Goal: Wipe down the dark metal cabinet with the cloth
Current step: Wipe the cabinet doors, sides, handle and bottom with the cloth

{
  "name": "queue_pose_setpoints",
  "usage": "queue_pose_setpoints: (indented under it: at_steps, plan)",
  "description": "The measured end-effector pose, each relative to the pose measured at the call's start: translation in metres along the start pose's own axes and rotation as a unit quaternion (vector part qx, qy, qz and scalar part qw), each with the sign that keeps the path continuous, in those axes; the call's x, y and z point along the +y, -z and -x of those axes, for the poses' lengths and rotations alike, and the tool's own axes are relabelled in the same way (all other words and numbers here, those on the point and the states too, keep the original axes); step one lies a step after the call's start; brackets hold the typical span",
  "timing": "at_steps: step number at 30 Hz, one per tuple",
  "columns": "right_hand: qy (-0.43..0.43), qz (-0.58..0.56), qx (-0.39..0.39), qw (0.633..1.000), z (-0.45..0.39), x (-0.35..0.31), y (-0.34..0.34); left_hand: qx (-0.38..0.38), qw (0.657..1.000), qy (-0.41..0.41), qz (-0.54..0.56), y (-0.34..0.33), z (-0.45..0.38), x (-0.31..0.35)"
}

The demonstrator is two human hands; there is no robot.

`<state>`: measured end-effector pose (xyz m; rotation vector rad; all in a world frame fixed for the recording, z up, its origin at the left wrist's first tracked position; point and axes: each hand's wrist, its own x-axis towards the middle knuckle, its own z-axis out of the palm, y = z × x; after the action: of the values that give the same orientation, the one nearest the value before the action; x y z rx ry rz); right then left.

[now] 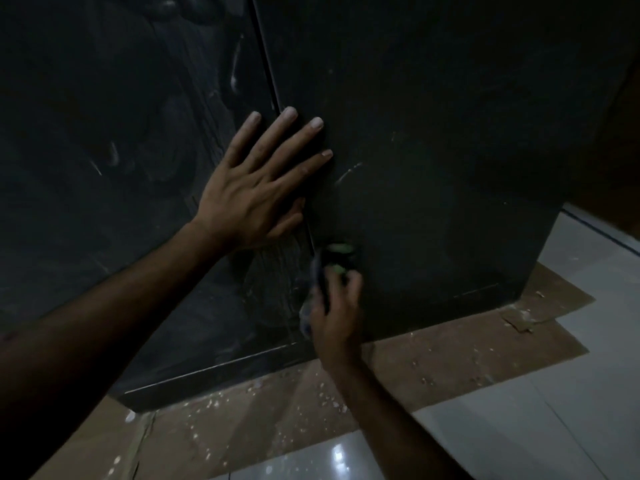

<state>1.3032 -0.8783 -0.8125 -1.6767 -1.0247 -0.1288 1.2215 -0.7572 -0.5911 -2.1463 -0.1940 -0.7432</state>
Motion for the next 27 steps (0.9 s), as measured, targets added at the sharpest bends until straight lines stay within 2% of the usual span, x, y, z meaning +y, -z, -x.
queue_pose_setpoints:
  at_steps: [2, 3, 4, 5, 6, 7, 8, 10, 13, 15, 17, 18, 20, 22, 24, 25, 27]
  plan:
    - [0.072, 0.069, -0.100, 0.990, 0.010, 0.015, 0.000, 0.008, 1.000, 0.006, 0.010, 0.002, -0.001, 0.001]
    - [0.048, 0.080, -0.106, 0.990, 0.006, 0.025, 0.009, 0.012, 1.000, 0.011, 0.020, 0.003, -0.001, 0.001]
    - [-0.008, 0.064, -0.070, 0.995, -0.003, 0.034, 0.020, 0.013, 0.999, 0.013, 0.030, 0.004, -0.001, 0.000]
    - [-0.084, 0.029, -0.002, 0.996, -0.018, 0.037, 0.032, 0.011, 0.999, 0.013, 0.038, 0.005, 0.000, -0.002]
    - [-0.145, -0.015, 0.085, 0.986, -0.039, 0.037, 0.045, 0.006, 0.999, 0.011, 0.045, 0.006, 0.001, -0.003]
    - [-0.171, -0.067, 0.161, 0.970, -0.064, 0.033, 0.057, 0.002, 0.999, 0.011, 0.050, 0.007, 0.001, -0.004]
    - [-0.157, -0.108, 0.211, 0.959, -0.086, 0.022, 0.065, 0.000, 0.998, 0.014, 0.055, 0.009, 0.001, -0.003]
    - [-0.058, -0.113, 0.226, 0.966, -0.115, -0.014, 0.069, 0.009, 0.996, 0.034, 0.076, 0.012, 0.000, 0.001]
    - [0.097, -0.014, 0.127, 0.987, -0.104, -0.055, 0.055, 0.040, 0.989, 0.072, 0.119, 0.018, -0.001, 0.010]
    - [0.188, 0.053, 0.035, 0.980, -0.084, -0.050, 0.051, 0.049, 0.987, 0.086, 0.130, 0.021, 0.001, 0.010]
    - [0.197, 0.070, 0.015, 0.978, -0.082, -0.029, 0.063, 0.059, 0.986, 0.096, 0.123, 0.025, 0.003, 0.007]
    - [0.157, 0.051, 0.044, 0.985, -0.088, -0.023, 0.072, 0.066, 0.985, 0.104, 0.117, 0.027, 0.004, 0.004]
    - [0.027, -0.035, 0.154, 0.987, -0.114, -0.027, 0.086, 0.081, 0.984, 0.116, 0.105, 0.029, 0.007, -0.005]
    - [-0.026, -0.065, 0.250, 0.966, -0.151, -0.053, 0.088, 0.096, 0.984, 0.128, 0.084, 0.029, 0.010, -0.013]
    - [0.035, -0.022, 0.270, 0.962, -0.169, -0.087, 0.078, 0.106, 0.981, 0.145, 0.068, 0.030, 0.012, -0.020]
    - [0.101, 0.014, 0.249, 0.963, -0.165, -0.098, 0.069, 0.110, 0.980, 0.153, 0.062, 0.030, 0.012, -0.023]
    - [0.234, 0.088, 0.142, 0.958, -0.141, -0.104, 0.057, 0.118, 0.978, 0.168, 0.047, 0.031, 0.014, -0.029]
